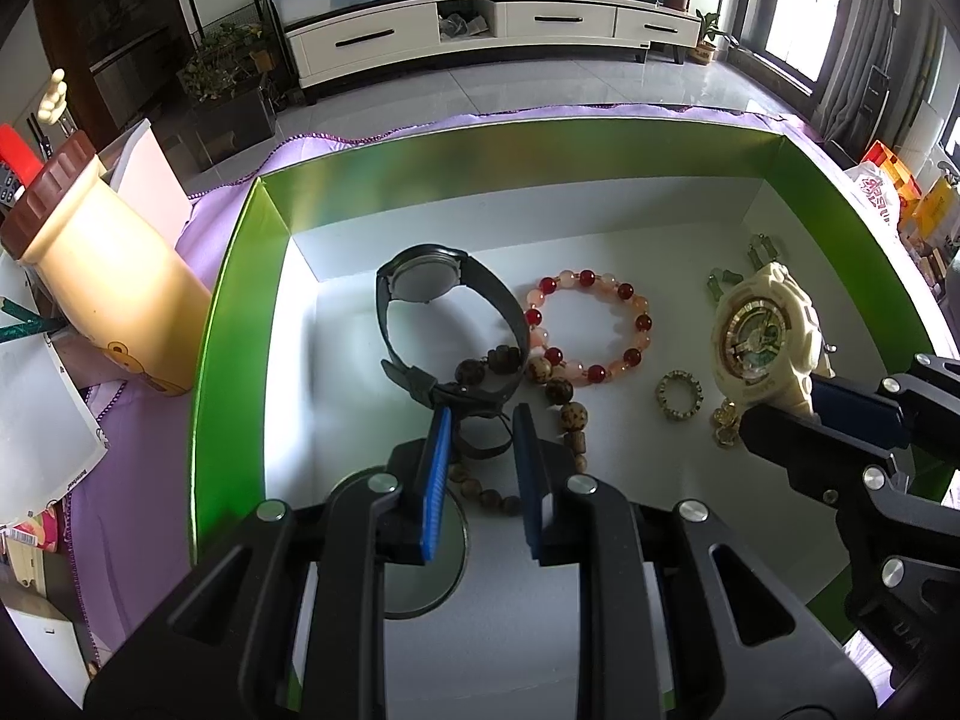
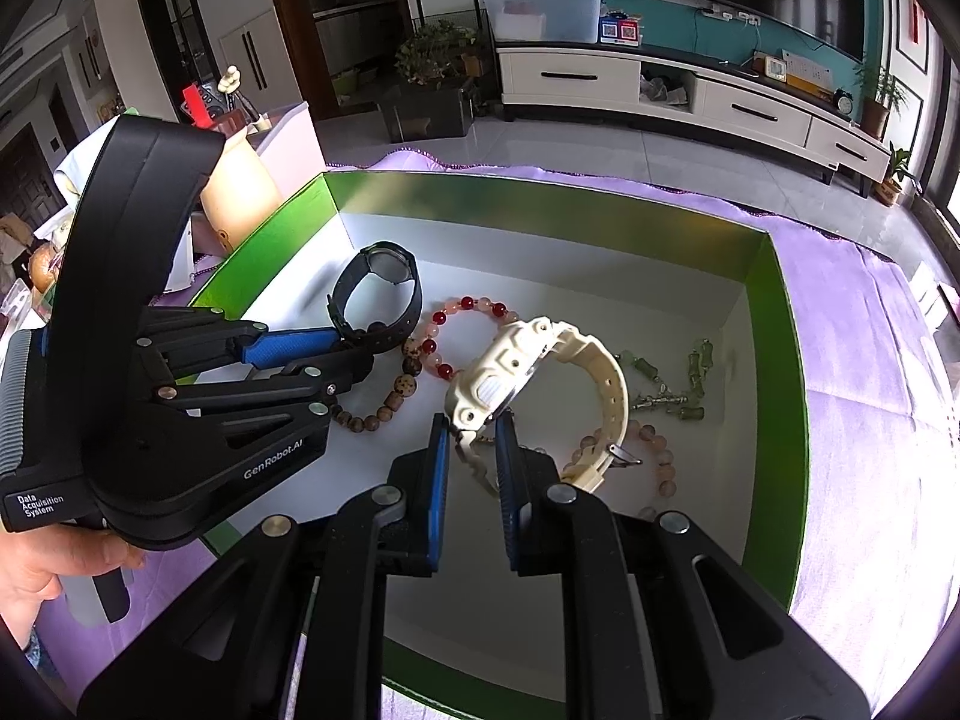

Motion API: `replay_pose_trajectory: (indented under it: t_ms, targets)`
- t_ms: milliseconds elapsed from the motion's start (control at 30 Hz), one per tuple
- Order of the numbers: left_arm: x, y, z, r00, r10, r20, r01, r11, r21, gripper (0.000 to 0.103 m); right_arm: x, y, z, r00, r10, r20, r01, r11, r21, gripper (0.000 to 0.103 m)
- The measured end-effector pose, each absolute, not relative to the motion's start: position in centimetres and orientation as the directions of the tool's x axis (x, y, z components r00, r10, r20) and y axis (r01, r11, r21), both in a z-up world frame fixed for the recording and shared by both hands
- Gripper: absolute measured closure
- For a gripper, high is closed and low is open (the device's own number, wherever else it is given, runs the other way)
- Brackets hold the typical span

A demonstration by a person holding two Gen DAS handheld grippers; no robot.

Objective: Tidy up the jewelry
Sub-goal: 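Lower cream watch and dark ring into the box and open both tools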

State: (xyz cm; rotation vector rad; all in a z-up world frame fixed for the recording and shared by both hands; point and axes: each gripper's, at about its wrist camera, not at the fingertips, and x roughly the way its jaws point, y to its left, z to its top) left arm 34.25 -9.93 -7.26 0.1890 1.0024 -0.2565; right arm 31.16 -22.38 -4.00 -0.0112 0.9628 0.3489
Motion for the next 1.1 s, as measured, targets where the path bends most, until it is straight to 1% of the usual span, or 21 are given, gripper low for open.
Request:
replay_pose_trajectory:
  t_ms: [1100]
  targets:
    - [34.04,-10.47,-7.26,0.507,-0.119,-0.854,0.302,0.952,0.046,0.082,31.23,-22.33,-4.40,0.508,0.282,-0.814,-0.292,0.945,0.146,0.087]
